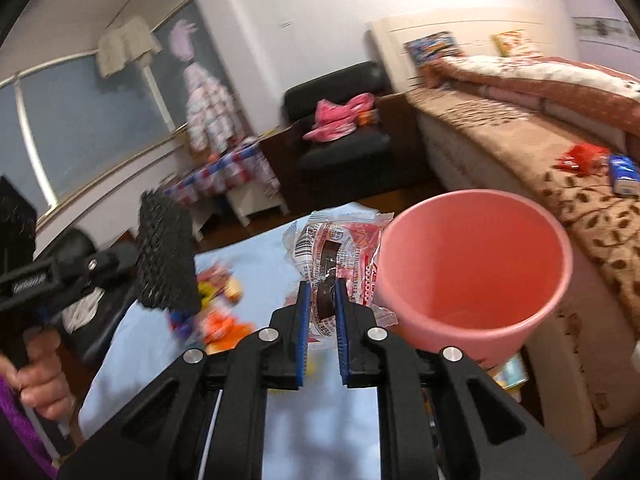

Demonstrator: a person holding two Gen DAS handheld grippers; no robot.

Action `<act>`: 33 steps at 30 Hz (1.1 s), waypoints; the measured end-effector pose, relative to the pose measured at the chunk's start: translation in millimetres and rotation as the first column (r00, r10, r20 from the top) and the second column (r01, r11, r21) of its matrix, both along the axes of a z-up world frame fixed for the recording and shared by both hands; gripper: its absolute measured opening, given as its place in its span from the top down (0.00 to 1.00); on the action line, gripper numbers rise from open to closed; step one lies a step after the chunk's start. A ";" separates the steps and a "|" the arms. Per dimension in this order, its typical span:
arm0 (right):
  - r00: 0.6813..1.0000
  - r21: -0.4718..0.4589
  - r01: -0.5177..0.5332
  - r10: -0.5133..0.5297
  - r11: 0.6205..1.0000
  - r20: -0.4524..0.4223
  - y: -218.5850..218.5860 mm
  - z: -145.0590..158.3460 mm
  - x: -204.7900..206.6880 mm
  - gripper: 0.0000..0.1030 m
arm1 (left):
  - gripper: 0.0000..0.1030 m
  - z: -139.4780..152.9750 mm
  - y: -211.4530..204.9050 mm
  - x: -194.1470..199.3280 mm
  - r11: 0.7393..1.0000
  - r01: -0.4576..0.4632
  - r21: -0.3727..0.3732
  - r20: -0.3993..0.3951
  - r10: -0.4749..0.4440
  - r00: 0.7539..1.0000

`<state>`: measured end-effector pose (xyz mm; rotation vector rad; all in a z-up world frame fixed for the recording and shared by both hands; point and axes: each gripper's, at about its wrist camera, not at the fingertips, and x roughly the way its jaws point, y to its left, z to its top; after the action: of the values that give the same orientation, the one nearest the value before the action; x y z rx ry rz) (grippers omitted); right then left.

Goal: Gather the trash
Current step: 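Lift the black brush with the left tool while the right tool grasps the clear snack bag, then carry both items over the pink bucket and open both tools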

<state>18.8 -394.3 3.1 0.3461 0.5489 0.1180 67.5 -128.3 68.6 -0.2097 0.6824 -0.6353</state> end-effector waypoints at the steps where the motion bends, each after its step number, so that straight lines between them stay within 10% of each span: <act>1: 1.000 -0.003 0.018 -0.018 1.000 -0.002 -7.7 -0.9 3.4 0.88 | 0.99 -0.3 -13.9 5.9 1.000 0.023 0.000 -0.001 -0.023 1.000; 27: 0.962 -0.018 0.235 -0.235 0.972 -0.138 -94.8 -60.8 45.9 0.80 | 0.99 -93.5 -191.2 84.7 0.967 0.226 0.121 -0.151 -0.207 0.967; 33: 0.963 -0.038 0.228 -0.231 0.973 -0.142 -90.2 -59.7 43.2 0.61 | 0.72 -87.4 -184.7 75.0 0.972 0.206 0.114 -0.130 -0.191 0.973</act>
<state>62.1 -484.5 -56.7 0.3973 0.6501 -0.1384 142.5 -313.0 -18.8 -0.0612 0.8630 -0.7728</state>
